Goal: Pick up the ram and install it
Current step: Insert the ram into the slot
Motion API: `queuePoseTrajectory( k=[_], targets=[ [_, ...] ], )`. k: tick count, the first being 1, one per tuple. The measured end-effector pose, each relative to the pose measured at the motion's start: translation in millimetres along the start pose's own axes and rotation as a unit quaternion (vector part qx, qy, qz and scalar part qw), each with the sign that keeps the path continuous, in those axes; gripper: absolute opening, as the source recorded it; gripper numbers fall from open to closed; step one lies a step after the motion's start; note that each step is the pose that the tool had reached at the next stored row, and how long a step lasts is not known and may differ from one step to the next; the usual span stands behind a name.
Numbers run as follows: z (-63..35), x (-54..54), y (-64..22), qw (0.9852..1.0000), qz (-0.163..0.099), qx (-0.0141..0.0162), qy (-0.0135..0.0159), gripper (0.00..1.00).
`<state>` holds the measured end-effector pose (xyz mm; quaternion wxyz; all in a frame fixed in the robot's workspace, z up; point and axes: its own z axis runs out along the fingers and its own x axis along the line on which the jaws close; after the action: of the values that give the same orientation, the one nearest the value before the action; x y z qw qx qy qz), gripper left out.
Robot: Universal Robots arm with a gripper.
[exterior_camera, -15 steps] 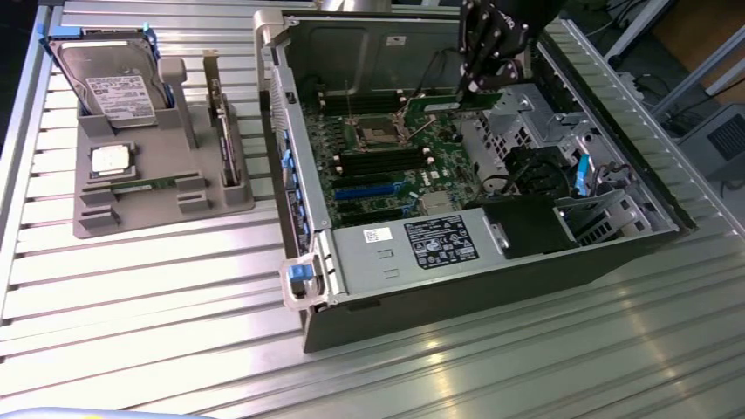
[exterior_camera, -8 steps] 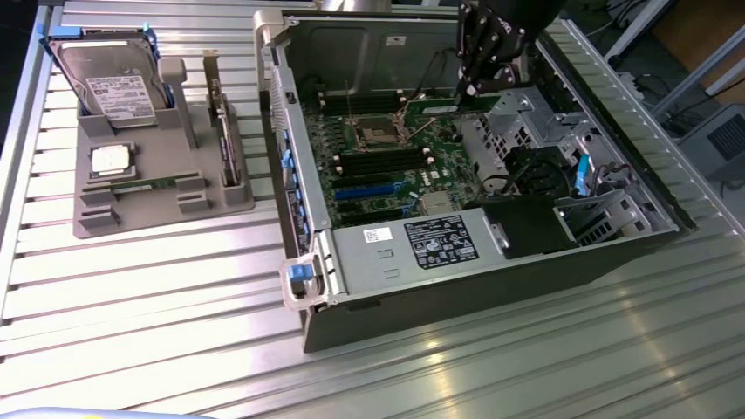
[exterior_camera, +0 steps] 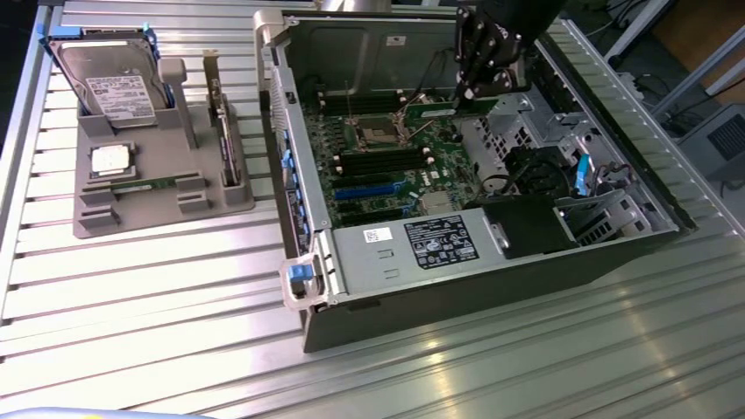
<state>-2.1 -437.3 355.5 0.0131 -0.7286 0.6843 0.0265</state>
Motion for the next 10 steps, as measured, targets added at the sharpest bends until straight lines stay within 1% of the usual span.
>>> queuePoseTrajectory(
  k=[10],
  targets=[
    [7.2, 0.4, -0.1, 1.0000, 0.000, 0.0000, 0.0000, 0.12]
  ],
)
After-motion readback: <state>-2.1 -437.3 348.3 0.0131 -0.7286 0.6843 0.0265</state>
